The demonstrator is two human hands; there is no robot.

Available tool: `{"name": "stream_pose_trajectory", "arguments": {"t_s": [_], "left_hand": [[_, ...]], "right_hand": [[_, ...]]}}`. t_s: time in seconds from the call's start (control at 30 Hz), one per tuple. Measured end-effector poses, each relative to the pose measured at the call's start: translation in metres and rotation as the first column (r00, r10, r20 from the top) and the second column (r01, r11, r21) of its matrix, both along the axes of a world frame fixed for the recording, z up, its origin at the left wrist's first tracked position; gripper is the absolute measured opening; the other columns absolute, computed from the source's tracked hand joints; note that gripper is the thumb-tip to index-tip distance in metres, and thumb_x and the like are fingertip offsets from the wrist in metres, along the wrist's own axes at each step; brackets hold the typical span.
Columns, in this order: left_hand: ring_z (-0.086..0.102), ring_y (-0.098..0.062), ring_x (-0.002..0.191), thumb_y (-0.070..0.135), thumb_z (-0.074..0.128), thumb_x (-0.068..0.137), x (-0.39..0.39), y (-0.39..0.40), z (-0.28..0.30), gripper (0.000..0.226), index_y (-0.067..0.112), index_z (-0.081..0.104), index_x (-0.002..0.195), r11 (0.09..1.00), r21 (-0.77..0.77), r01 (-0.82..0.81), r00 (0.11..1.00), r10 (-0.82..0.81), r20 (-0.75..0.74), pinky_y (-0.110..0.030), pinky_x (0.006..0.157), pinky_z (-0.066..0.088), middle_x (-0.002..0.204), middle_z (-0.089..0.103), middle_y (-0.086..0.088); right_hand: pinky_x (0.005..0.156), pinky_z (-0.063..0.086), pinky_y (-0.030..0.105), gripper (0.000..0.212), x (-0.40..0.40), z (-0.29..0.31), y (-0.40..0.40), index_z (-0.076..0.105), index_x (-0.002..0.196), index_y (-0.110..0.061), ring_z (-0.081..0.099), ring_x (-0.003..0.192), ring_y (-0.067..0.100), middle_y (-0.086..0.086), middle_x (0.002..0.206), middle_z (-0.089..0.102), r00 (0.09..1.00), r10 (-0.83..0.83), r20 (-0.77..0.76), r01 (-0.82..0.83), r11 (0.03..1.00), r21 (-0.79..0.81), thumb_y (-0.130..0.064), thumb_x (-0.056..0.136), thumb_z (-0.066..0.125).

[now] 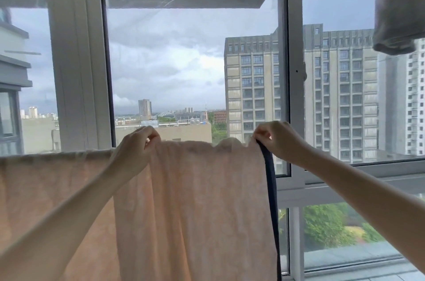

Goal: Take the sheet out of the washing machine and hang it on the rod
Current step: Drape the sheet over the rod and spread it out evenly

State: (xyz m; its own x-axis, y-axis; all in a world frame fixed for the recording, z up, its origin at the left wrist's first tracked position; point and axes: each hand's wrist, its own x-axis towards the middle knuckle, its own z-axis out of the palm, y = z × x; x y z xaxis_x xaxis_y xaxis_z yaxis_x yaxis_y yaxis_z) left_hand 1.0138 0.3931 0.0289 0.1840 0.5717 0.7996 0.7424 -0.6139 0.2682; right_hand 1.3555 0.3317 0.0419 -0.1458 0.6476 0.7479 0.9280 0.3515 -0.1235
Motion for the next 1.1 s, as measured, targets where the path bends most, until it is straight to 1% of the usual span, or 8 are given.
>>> {"name": "stream_pose_trajectory", "arguments": {"t_s": [0.17,0.33,0.47,0.57,0.73,0.9,0.97,1.1], "left_hand": [[0.063,-0.018,0.084,0.043,0.041,0.097,-0.029,-0.008,-0.007,0.033,0.023,0.065,0.088,0.996,-0.074,-0.057,0.993,0.049,-0.106,-0.039,0.078,0.049,0.088,0.069,0.006],[0.064,-0.017,0.083,0.053,0.037,0.092,-0.064,-0.013,-0.007,0.043,0.023,0.067,0.089,0.989,-0.122,-0.080,0.993,0.069,-0.098,-0.041,0.082,0.050,0.084,0.071,0.005],[0.063,-0.012,0.075,0.038,0.050,0.097,-0.092,-0.011,-0.007,0.030,0.020,0.067,0.079,0.991,-0.111,-0.071,0.996,0.065,-0.054,-0.037,0.076,0.047,0.072,0.069,0.005],[0.055,-0.006,0.067,0.018,0.055,0.097,-0.107,-0.008,-0.004,0.034,0.031,0.055,0.065,0.993,-0.088,-0.080,0.996,0.077,-0.032,-0.032,0.067,0.039,0.062,0.059,0.016],[0.064,-0.032,0.083,0.024,0.049,0.098,-0.137,0.008,-0.006,0.027,0.013,0.067,0.081,0.979,-0.060,-0.194,0.980,0.192,-0.044,-0.045,0.080,0.050,0.079,0.071,-0.009],[0.060,-0.035,0.075,0.016,0.049,0.097,-0.157,0.008,-0.011,0.026,0.019,0.055,0.072,0.974,0.005,-0.226,0.973,0.225,0.052,-0.040,0.068,0.045,0.071,0.064,-0.009],[0.061,-0.033,0.079,0.018,0.048,0.097,-0.162,0.007,-0.012,0.024,0.016,0.062,0.077,0.977,-0.026,-0.213,0.977,0.214,0.026,-0.040,0.070,0.046,0.076,0.067,-0.007],[0.060,-0.015,0.096,0.027,0.054,0.097,-0.157,-0.006,-0.010,0.021,0.019,0.072,0.104,0.999,-0.031,-0.035,0.998,0.034,-0.056,-0.036,0.086,0.046,0.101,0.070,0.005]], "right_hand": [[0.080,0.057,0.032,0.021,-0.027,-0.004,-0.001,0.065,0.109,-0.012,0.067,0.087,0.015,0.000,0.106,0.068,0.995,0.012,0.096,-0.007,0.999,-0.051,-0.009,0.091,0.054],[0.071,0.060,0.036,0.024,-0.069,-0.003,0.003,0.063,0.113,-0.013,0.070,0.077,0.017,0.007,0.107,0.070,0.976,0.188,0.113,-0.172,0.975,-0.140,-0.023,0.096,0.051],[0.075,0.058,0.037,0.030,-0.110,-0.003,0.012,0.067,0.106,-0.014,0.067,0.080,0.011,0.002,0.099,0.071,0.966,0.237,0.105,-0.222,0.965,-0.138,-0.039,0.093,0.055],[0.077,0.057,0.034,0.025,-0.138,-0.004,0.018,0.071,0.101,-0.012,0.068,0.077,0.010,0.002,0.093,0.073,0.959,0.270,0.083,-0.260,0.959,-0.113,-0.033,0.091,0.061],[0.076,0.056,0.038,0.014,-0.147,-0.007,0.026,0.075,0.092,-0.009,0.068,0.073,0.015,0.004,0.082,0.074,0.992,0.118,-0.032,-0.116,0.991,0.065,-0.017,0.090,0.064],[0.055,0.056,0.037,0.022,-0.135,-0.007,0.026,0.068,0.079,-0.007,0.059,0.050,0.015,0.003,0.060,0.064,0.987,-0.123,-0.107,0.132,0.988,0.082,-0.016,0.095,0.056],[0.052,0.054,0.032,0.021,-0.136,-0.007,0.020,0.069,0.085,-0.005,0.057,0.049,0.010,0.004,0.070,0.068,0.985,-0.153,-0.078,0.154,0.988,0.004,-0.014,0.095,0.054],[0.051,0.043,0.015,0.021,-0.158,0.000,0.007,0.067,0.110,-0.008,0.051,0.052,-0.002,0.003,0.101,0.070,0.998,-0.017,-0.061,0.016,1.000,-0.009,-0.009,0.094,0.053]]}}
